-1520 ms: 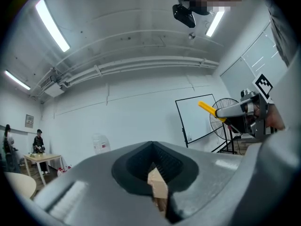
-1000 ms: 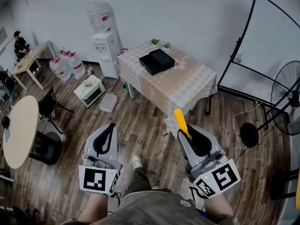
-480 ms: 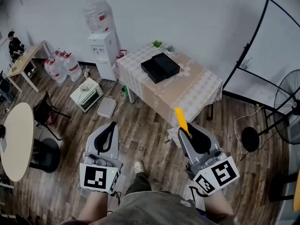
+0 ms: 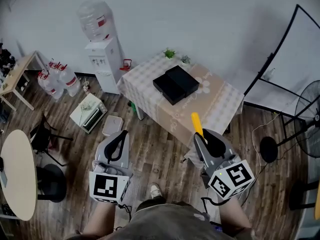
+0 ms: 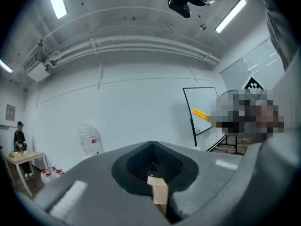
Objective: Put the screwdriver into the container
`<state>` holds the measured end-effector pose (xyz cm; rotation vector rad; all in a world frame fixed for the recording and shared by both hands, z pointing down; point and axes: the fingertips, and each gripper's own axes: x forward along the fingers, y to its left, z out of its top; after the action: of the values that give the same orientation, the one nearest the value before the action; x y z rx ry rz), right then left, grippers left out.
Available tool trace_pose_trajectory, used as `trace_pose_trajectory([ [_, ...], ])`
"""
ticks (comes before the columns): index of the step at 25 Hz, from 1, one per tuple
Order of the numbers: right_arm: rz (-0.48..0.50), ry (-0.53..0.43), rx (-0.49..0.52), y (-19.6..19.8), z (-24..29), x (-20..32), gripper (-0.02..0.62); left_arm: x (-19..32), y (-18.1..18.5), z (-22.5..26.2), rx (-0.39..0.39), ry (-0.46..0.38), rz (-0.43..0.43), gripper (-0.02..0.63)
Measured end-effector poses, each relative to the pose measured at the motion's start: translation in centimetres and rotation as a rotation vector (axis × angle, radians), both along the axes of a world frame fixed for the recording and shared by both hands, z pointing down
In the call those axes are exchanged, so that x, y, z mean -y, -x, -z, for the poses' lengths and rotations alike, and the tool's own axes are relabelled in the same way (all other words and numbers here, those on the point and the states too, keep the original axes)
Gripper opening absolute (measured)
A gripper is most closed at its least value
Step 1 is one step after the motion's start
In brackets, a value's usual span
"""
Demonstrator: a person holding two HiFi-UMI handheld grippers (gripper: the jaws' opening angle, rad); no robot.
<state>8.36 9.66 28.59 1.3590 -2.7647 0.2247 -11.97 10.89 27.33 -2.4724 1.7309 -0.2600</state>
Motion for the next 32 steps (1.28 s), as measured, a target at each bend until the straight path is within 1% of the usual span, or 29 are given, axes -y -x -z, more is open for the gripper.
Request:
trace_pose_trajectory([
  [3, -0.029, 0.032, 0.0, 1.3, -1.3, 3.7, 0.106, 3.9, 2.6, -0.7, 0.008, 0.015, -0.004, 0.0],
  [6, -0.055, 0.072, -0.002, 2.4, -2.6, 6.8, 0.106, 7.1, 4.1, -1.8, -0.02, 0.037, -0.019, 0.002],
  [8, -0.066, 0.094, -0.005, 2.9, -3.5, 8.6, 0.106, 8.7, 4.3, -2.2, -0.038, 0.044, -0.031, 0.0],
  [13, -0.092, 0.125, -0.019, 3.7, -5.6, 12.6, 0.106, 12.1, 4.8, -3.9, -0.046, 0.058, -0.048, 0.0],
  [18, -0.104, 0.167, -0.032, 4.2, -8.6, 17.1, 0.106, 16.5, 5.4, -6.6, -0.042, 0.103, -0.043, 0.002],
  [26, -0.101, 0.234, -0.06, 5.4, -14.3, 26.1, 0.106, 25.0, 5.9, -11.3, -0.01, 0.184, -0.042, 0.002],
  [32, -0.05, 0.349, -0.083, 7.7, -19.4, 33.9, 0.106, 32.9, 6.8, -14.8, -0.006, 0.267, -0.03, 0.002],
])
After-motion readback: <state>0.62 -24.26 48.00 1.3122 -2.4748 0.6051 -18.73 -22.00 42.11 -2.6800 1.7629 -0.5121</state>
